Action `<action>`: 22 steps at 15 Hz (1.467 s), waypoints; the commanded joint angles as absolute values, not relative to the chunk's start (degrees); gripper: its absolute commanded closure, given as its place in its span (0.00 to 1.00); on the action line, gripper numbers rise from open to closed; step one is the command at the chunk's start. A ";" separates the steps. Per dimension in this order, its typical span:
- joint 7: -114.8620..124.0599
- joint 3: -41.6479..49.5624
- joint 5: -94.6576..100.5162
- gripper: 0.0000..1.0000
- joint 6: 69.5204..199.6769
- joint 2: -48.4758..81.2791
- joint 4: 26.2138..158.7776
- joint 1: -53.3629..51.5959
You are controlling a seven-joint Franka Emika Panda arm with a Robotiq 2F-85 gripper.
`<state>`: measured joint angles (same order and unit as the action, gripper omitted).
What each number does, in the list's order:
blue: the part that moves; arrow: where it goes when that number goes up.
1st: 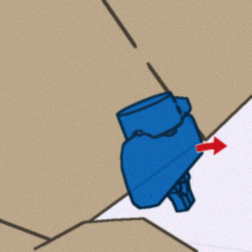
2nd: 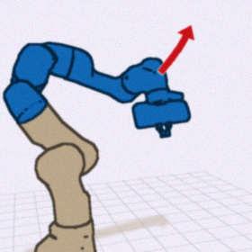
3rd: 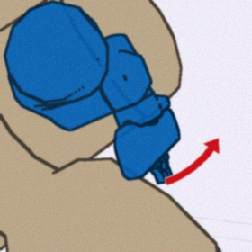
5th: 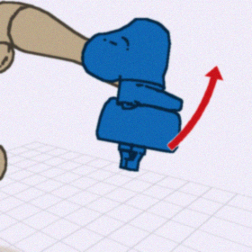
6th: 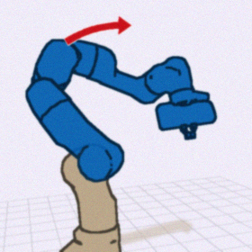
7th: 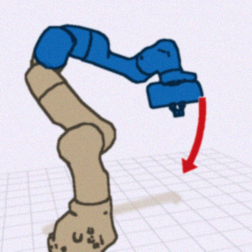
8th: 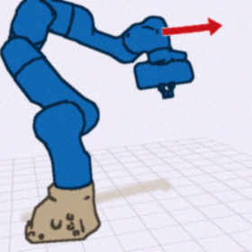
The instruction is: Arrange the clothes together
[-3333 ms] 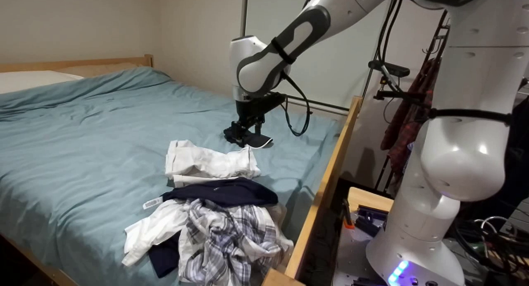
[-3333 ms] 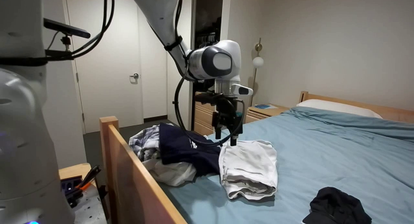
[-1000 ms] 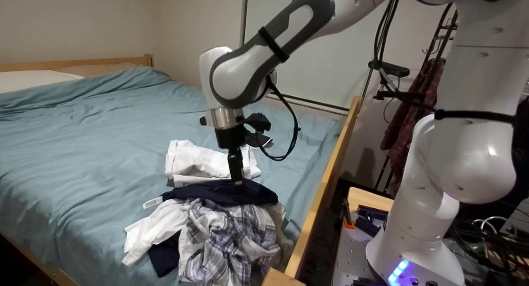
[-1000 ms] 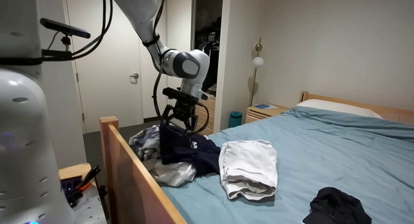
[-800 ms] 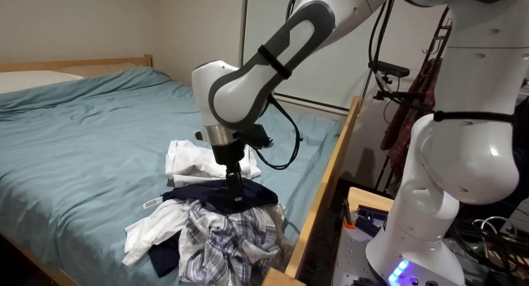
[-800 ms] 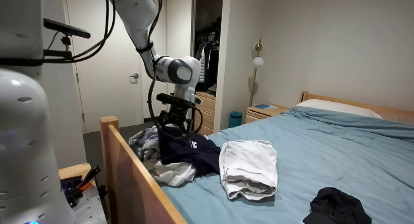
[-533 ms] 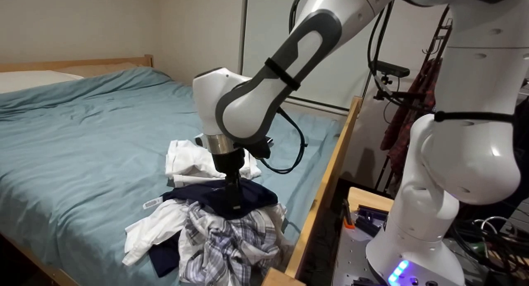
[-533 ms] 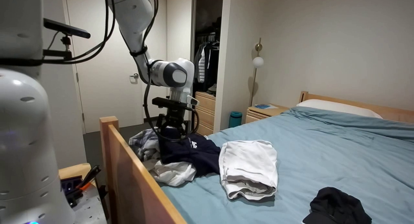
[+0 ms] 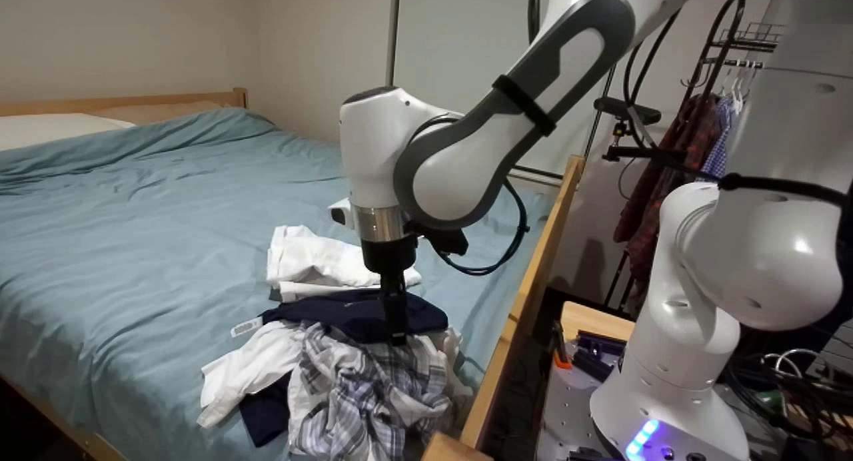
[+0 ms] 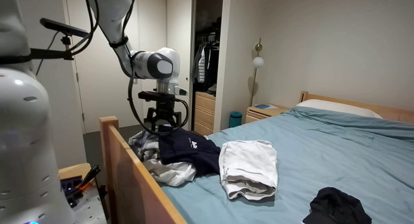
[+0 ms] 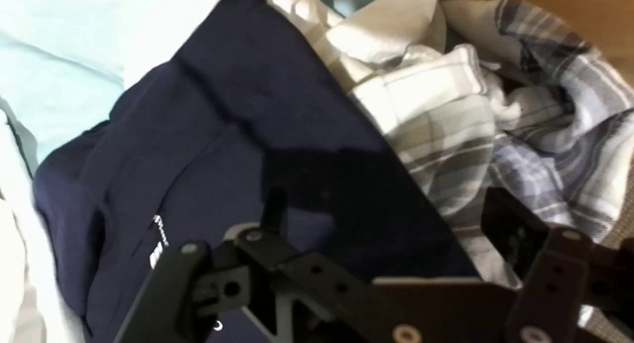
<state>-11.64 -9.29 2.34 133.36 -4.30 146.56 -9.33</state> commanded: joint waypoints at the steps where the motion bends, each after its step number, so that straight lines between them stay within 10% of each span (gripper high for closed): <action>1: -12.31 -10.02 1.09 0.00 136.13 -9.10 151.32 -10.96; 22: 9.98 -4.56 28.88 0.00 153.91 -2.63 152.04 -6.14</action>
